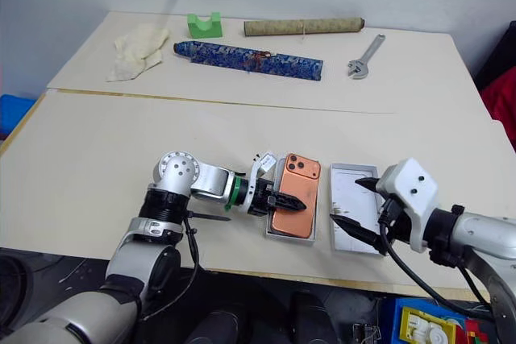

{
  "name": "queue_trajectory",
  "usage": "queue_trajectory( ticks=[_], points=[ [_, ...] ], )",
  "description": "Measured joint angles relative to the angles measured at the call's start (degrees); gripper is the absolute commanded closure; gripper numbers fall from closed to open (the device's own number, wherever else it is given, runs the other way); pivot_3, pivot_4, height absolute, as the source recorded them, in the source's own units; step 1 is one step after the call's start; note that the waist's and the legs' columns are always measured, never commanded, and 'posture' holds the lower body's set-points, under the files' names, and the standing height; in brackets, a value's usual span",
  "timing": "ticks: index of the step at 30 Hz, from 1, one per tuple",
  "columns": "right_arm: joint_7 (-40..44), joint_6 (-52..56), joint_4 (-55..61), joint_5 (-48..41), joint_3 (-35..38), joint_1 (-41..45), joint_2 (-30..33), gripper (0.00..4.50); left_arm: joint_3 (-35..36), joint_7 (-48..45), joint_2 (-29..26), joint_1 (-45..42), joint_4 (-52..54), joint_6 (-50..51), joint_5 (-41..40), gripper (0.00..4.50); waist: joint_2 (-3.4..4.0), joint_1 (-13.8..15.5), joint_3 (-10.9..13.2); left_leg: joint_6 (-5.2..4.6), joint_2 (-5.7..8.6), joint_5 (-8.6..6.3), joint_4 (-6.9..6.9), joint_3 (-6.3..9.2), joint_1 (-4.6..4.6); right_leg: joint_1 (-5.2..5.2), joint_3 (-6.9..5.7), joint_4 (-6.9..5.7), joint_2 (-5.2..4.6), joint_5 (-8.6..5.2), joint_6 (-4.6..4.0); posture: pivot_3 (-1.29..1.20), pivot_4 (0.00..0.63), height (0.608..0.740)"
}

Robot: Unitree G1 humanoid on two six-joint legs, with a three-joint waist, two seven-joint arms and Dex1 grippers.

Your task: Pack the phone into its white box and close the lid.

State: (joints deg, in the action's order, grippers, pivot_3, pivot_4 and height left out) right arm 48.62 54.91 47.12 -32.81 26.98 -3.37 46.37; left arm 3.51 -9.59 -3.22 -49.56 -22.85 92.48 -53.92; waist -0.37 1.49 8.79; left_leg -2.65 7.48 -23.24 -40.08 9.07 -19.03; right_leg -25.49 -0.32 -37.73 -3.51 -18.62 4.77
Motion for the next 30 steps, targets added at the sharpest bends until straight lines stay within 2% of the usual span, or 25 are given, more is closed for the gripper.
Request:
queue_trajectory(
  ticks=[7,12,18,23,30],
  points=[
    [-0.93,-3.02,-2.55,0.07,-4.12,0.51,1.11,0.0,-0.81,-1.25,-4.98,2.19,6.56,0.0,-7.42,0.09,-0.04,-0.07,-0.02,0.04,0.04,-0.02,0.04,-0.15,0.31,-0.01,0.07,0.04,0.01,0.0,0.0,0.0,0.15,0.74],
    [-1.03,-4.94,-4.9,0.11,-6.71,2.39,2.15,0.0,-3.92,-1.32,-9.56,2.4,8.36,0.03,-14.17,0.04,-0.04,-0.01,-0.02,0.04,0.06,-0.03,0.11,-0.19,0.49,0.01,0.21,0.01,0.04,0.0,0.0,0.0,0.15,0.74],
    [-1.66,-6.46,-6.98,0.14,-10.04,4.78,2.35,0.0,-6.92,-2.78,-11.58,2.38,10.05,0.05,-16.06,0.04,-0.04,0.02,-0.02,0.05,0.11,-0.04,0.11,-0.18,0.52,0.01,0.21,0.01,0.03,0.0,0.0,0.0,0.15,0.74],
    [-1.9,-7.32,-6.99,0.11,-10.92,4.88,2.49,0.0,-11.41,-8.77,-16.97,2.35,17.04,-0.87,-11.23,0.04,-0.04,-0.09,-0.02,0.07,0.16,-0.06,0.12,-0.18,0.6,0.0,0.26,0.01,0.03,0.0,-0.01,0.0,0.15,0.74],
    [-2.81,-7.08,-6.99,-0.1,-10.95,4.31,2.51,0.0,-20.37,-24.52,-27.97,2.47,25.2,-10.0,-2.59,0.04,-0.04,-0.1,-0.02,0.06,0.17,-0.06,0.17,-0.17,0.64,-0.01,0.31,0.1,0.04,0.0,0.0,0.0,0.15,0.74]
  ],
)
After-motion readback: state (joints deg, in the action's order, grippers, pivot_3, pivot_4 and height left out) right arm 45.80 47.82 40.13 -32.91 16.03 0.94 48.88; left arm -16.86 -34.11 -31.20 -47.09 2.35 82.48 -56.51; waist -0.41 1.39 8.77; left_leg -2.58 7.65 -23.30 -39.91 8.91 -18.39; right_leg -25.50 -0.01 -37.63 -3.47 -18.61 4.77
